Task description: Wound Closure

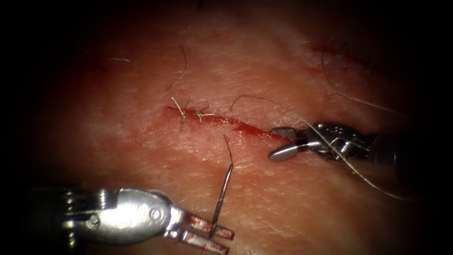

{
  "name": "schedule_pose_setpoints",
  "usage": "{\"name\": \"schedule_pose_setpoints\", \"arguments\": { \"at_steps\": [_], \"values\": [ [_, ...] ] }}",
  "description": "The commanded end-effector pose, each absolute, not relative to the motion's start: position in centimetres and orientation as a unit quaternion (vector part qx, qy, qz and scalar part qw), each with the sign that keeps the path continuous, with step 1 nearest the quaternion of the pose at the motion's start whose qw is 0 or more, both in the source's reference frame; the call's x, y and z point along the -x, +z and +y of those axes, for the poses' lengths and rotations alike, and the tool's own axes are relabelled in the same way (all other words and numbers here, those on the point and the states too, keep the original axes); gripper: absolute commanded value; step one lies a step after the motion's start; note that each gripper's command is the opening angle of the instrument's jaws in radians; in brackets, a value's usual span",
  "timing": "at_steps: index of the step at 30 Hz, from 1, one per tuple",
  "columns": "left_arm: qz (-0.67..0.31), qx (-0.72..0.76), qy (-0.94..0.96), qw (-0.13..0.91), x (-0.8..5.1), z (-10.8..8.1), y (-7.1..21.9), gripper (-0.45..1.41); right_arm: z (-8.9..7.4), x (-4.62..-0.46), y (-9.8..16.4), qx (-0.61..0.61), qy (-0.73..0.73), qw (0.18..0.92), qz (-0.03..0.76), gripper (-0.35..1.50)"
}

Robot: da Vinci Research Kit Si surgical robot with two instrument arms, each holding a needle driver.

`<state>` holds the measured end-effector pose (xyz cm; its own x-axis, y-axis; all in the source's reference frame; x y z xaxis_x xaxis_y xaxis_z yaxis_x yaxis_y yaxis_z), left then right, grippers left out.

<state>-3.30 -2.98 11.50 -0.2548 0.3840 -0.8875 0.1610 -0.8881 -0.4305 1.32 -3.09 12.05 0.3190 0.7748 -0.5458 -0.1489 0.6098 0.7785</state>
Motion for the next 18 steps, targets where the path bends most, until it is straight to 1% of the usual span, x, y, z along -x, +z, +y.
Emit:
{"name": "schedule_pose_setpoints", "arguments": {
  "at_steps": [1, 6, 9, 15, 18],
  "values": [
    [-0.206, 0.604, 0.768, 0.062, 3.35, -2.9, 11.5, -0.45, -3.1, -1.38, 12.1, -0.312, 0.314, 0.748, 0.495, 1.31],
    [-0.109, 0.582, 0.804, 0.051, 3.31, -2.5, 11.4, -0.45, -2.8, -1.31, 11.9, -0.206, 0.308, 0.784, 0.497, 1.31],
    [-0.078, 0.568, 0.818, 0.049, 3.27, -2.2, 11.5, -0.45, -2.6, -1.23, 11.8, -0.15, 0.303, 0.802, 0.492, 1.3],
    [-0.066, 0.557, 0.826, 0.051, 3.17, -2.0, 11.6, -0.45, -2.1, -0.98, 11.2, -0.113, 0.308, 0.8, 0.503, 1.28],
    [-0.055, 0.557, 0.828, 0.048, 3.1, -2.0, 11.6, -0.45, -1.9, -0.87, 10.9, -0.099, 0.319, 0.784, 0.523, 1.3]
  ]
}}
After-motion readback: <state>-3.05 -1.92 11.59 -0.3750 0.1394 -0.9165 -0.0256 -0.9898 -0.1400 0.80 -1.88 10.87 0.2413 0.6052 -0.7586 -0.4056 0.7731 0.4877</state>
